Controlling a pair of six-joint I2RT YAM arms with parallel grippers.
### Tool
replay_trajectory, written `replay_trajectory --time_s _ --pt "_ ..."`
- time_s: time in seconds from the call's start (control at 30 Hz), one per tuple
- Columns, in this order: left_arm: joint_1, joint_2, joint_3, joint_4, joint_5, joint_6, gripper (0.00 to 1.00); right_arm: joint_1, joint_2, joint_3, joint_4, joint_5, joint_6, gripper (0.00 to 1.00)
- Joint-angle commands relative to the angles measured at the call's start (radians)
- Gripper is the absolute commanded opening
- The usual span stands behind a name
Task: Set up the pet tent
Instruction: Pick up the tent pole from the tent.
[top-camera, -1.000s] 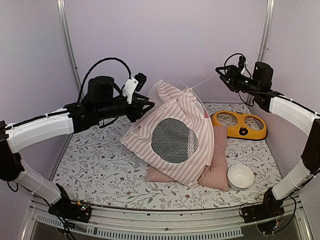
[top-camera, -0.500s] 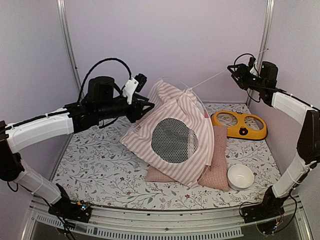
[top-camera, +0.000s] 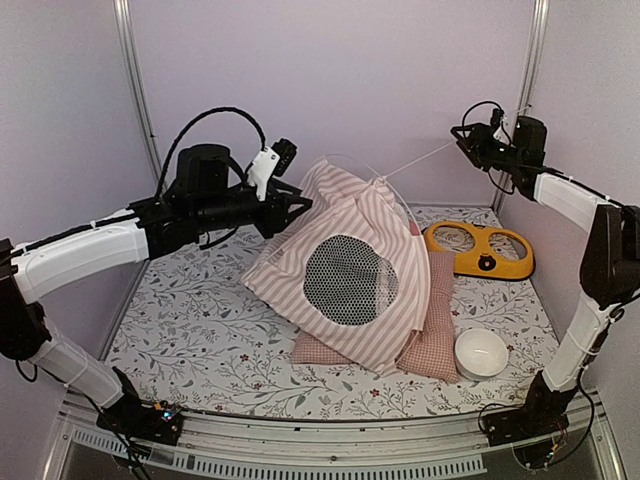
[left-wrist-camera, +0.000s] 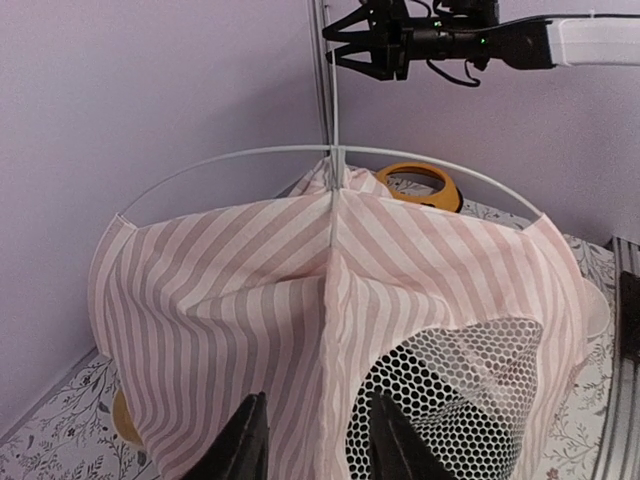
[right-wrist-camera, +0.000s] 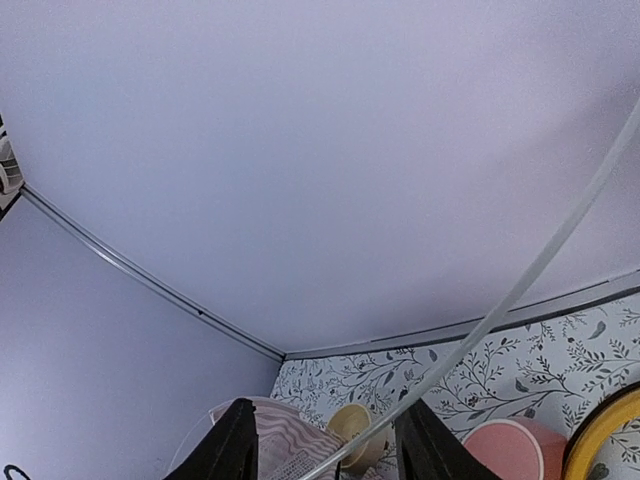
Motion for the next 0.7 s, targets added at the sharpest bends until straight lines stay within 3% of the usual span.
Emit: replay_trajectory --time_s 0.0,0.37,0.67 --pt "0.012 0.026 0.029 -0.020 0.016 0.014 0.36 0.000 0.018 0.055 0.007 -0.023 0.001 0.48" --pt "0.006 -0.004 0.021 -0.018 0.051 -0.053 0.35 0.000 0.086 0.112 0.006 -0.044 0.044 0.41" --pt "-0.059 -0.016 -0.017 0.042 0.045 -0.240 0.34 0.000 0.095 0.121 0.025 -0.061 0.083 0.20"
